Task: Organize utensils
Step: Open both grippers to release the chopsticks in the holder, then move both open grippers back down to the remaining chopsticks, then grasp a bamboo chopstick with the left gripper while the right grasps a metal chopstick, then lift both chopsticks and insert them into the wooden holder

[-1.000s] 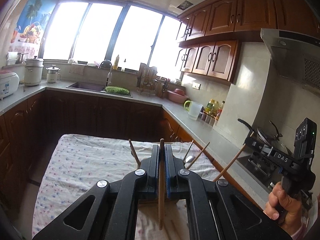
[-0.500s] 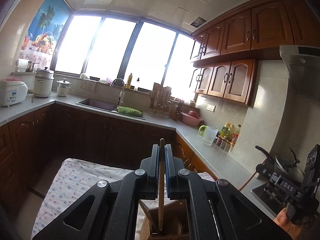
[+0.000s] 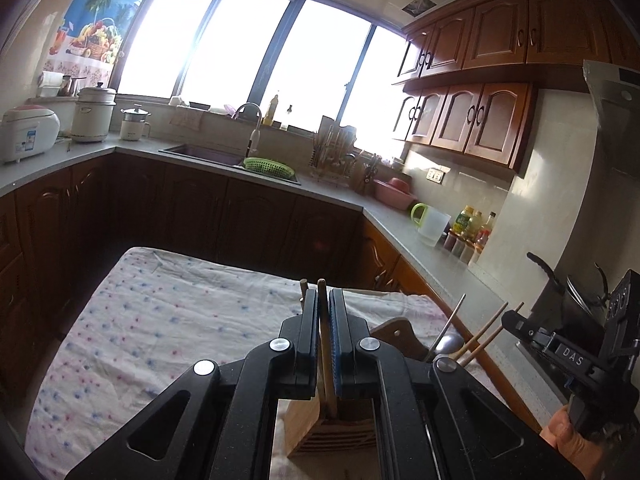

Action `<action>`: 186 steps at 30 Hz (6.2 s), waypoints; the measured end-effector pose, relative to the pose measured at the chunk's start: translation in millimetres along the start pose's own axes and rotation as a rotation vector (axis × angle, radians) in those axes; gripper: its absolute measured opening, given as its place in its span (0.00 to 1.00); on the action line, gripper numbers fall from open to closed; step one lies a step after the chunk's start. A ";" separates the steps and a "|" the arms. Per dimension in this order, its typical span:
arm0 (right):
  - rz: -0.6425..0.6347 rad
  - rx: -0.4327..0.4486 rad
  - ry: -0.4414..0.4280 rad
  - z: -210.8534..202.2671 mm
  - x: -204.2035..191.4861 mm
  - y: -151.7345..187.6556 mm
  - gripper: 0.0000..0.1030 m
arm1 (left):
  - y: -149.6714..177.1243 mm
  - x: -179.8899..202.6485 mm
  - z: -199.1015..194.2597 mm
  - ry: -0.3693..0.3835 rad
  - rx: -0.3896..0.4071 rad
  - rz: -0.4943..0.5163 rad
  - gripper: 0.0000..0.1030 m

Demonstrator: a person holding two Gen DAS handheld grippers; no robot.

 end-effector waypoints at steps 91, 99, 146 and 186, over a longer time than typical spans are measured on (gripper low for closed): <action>0.002 -0.303 0.274 -79.1 103.8 186.0 0.51 | 150.8 59.3 -45.6 0.025 -0.497 0.076 0.57; -0.007 -0.372 0.318 -57.6 116.6 190.9 0.34 | 148.6 72.1 6.3 0.051 -0.566 0.141 0.41; -0.045 -0.150 0.037 -132.9 5.1 110.2 0.04 | 82.1 39.9 -163.1 0.183 -0.270 -0.019 0.04; -0.017 -0.022 -0.014 -137.9 -6.3 68.1 0.04 | 37.7 13.0 -190.4 0.146 -0.108 -0.048 0.04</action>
Point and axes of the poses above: each gripper's, at about its wrist camera, not at the fingertips, and z roughly the way its jaws point, x to its right, y to its underside, the point moved 8 cm from there along z, roughly the way its jaws point, and after that the axes turned 9 degrees about z, right-handed, at the moved point
